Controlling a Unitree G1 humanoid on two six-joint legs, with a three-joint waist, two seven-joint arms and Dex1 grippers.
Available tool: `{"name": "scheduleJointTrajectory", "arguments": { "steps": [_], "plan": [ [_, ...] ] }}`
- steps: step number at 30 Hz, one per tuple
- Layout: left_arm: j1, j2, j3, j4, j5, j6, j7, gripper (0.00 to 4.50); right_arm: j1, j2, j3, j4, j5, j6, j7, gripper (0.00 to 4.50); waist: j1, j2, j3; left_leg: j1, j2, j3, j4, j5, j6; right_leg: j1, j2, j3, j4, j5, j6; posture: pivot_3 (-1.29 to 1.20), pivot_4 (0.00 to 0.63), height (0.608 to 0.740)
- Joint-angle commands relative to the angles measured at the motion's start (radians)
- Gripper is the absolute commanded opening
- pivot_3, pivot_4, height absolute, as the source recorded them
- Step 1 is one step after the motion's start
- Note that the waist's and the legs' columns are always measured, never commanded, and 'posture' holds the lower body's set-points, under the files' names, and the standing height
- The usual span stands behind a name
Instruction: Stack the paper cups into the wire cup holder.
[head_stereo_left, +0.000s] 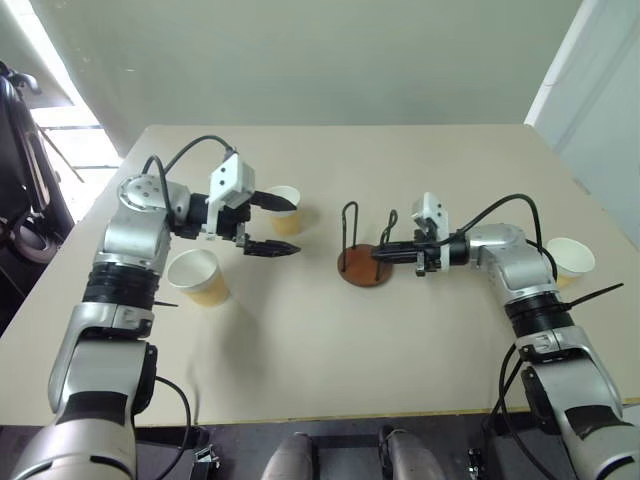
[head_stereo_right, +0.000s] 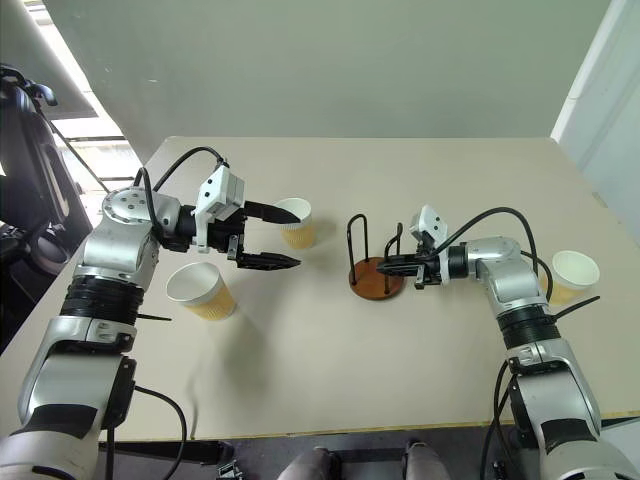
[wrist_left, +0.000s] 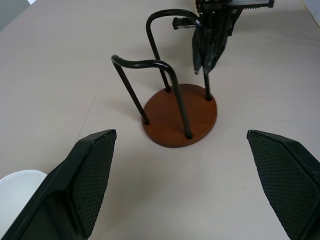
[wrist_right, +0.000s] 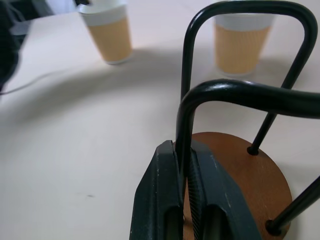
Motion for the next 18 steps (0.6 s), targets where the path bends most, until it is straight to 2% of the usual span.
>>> {"name": "scheduleJointTrajectory", "arguments": {
  "steps": [1, 18],
  "plan": [
    [-0.031, 0.009, 0.013, -0.008, -0.002, -0.004, -0.007, 4.5, -0.005, -0.002, 0.007, -0.079, 0.032, 0.016, 0.023, 0.04, 0.0, 0.0, 0.0, 0.0, 0.0, 0.0, 0.0, 0.0, 0.0, 0.0, 0.0, 0.0, 0.0, 0.0, 0.0, 0.0, 0.15, 0.74],
    [-0.047, 0.004, 0.004, 0.006, 0.007, -0.011, -0.01, 4.5, 0.008, -0.016, 0.078, -0.04, -0.024, -0.111, 0.061, 0.04, 0.0, 0.0, 0.0, 0.0, 0.0, 0.0, 0.0, 0.001, 0.0, 0.0, 0.0, 0.0, 0.001, 0.0, 0.0, 0.0, 0.15, 0.74]
  ]
}}
